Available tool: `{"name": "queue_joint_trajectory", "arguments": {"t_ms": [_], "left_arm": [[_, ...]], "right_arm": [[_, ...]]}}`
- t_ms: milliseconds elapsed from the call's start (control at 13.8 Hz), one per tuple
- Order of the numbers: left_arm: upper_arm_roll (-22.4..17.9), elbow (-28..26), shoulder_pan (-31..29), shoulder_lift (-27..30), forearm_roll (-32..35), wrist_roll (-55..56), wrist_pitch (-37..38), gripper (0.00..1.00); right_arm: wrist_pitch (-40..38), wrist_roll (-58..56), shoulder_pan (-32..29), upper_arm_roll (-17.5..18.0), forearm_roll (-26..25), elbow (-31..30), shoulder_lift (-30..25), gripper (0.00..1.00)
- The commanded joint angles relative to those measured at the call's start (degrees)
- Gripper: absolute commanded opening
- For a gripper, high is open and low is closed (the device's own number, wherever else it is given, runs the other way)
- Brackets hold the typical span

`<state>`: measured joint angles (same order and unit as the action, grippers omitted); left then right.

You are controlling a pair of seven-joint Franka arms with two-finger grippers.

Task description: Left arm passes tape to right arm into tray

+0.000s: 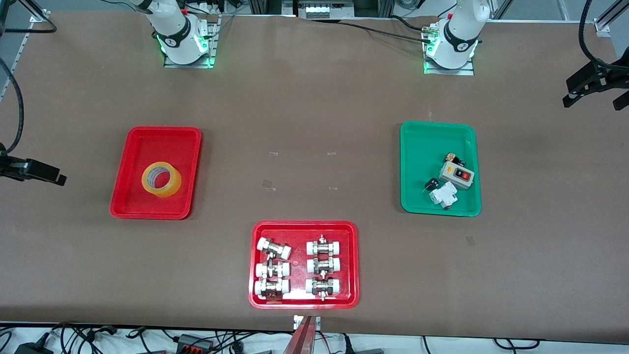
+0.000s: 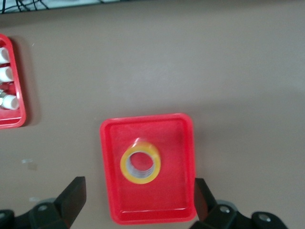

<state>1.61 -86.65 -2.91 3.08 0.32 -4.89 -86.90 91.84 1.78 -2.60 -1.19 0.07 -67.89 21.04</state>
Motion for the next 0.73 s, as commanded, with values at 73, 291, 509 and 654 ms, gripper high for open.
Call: {"name": "queue_joint_trajectory", "arguments": {"t_ms": [73, 291, 509, 654], "left_arm": [[0.2, 1.1, -0.1, -0.3, 0.1, 0.4, 2.3, 1.00], [0.2, 0.9, -0.1, -0.4, -2.1, 1.8, 2.0, 1.00], [0.1, 3.0, 0.1, -3.3, -2.5, 1.2, 1.6, 1.00], [0.6, 2.6, 0.1, -4.0, -2.2, 1.2, -0.6, 1.00]], "right_arm": [[7.1, 0.2, 1.5, -0.5, -3.4, -11.3, -9.0, 1.00], [6.7, 0.2, 1.1, -0.4, -3.4, -13.7, -11.0, 1.00], [7.2, 0.3, 1.1, -0.3, -3.1, -22.2, -16.5, 1.00], [7.0, -0.8, 1.1, -0.3, -2.5, -25.2, -18.6, 1.00]]}}
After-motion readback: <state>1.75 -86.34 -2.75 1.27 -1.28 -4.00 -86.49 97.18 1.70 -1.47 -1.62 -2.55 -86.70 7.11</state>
